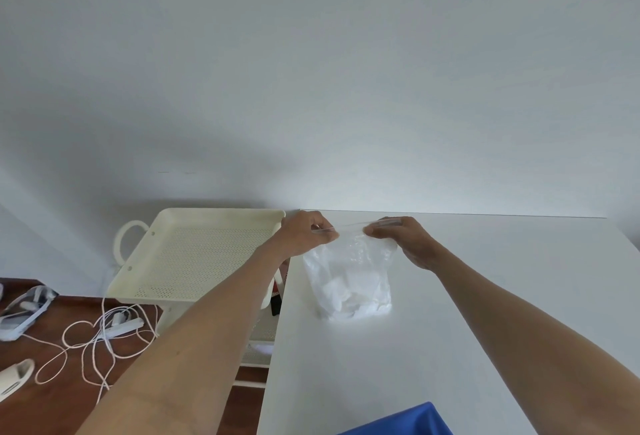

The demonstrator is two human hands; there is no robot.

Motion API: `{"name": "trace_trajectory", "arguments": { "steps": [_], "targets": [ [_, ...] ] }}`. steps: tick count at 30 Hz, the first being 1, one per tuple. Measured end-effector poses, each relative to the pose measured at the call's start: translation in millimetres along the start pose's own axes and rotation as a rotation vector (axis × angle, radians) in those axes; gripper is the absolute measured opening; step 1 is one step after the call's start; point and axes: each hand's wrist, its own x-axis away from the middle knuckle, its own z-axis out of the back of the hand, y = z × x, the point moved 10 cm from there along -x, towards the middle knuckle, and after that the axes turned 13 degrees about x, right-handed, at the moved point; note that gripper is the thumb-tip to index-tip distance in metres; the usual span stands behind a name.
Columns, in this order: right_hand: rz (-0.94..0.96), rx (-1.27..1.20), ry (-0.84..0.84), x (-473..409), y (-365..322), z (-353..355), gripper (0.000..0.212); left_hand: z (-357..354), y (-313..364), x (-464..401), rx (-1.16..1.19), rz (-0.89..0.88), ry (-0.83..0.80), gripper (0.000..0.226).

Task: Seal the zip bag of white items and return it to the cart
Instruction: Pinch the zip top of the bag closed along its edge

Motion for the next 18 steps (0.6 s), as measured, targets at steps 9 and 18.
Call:
{"name": "trace_trajectory", "arguments": {
  "steps": [9,18],
  "targets": [
    [-0.003,0.126,-0.075,0,-15,10,0.03,-6,8,-4,0.03,-0.063,-0.06,0.023],
    [-0.051,0.549,-0.235,-13,-34,5,0.023,-14,9,-9,-0.023,-0.039,-0.108,0.019]
  ]
}}
